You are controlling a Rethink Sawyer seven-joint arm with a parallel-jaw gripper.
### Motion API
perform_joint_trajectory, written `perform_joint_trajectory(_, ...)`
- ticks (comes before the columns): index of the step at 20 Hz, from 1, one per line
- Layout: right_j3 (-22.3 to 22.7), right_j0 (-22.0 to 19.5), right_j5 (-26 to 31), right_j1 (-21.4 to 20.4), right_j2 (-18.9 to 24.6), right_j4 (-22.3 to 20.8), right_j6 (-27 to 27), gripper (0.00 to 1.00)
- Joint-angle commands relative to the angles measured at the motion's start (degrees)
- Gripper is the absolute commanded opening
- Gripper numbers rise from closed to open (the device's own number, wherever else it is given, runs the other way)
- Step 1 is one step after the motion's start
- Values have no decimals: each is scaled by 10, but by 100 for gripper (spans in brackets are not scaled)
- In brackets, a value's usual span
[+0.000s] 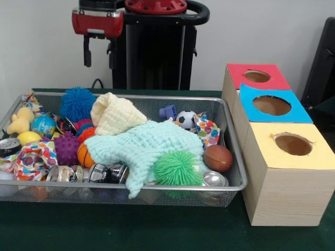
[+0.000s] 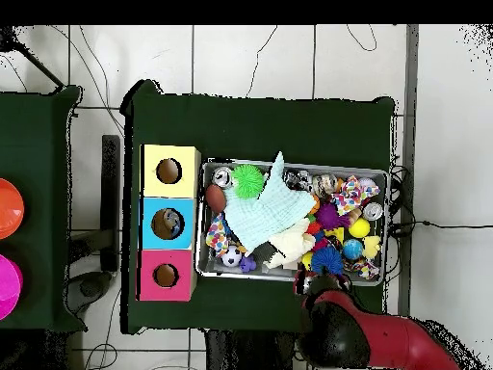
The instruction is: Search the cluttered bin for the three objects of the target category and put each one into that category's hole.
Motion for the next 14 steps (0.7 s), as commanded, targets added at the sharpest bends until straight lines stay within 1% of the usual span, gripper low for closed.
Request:
perform_joint_trajectory(1,-118,35,81,78,17,25,28,100)
perform_joint_trajectory(2,-126,42,82,82,15,24,29,100)
perform_joint_trajectory(6,-155,59,93,99,27,32,19,100)
perform_joint_trajectory(11,-200,95,110,113,22,40,24,100)
perform_joint_trajectory(14,-227,98,129,133,30,48,15,100)
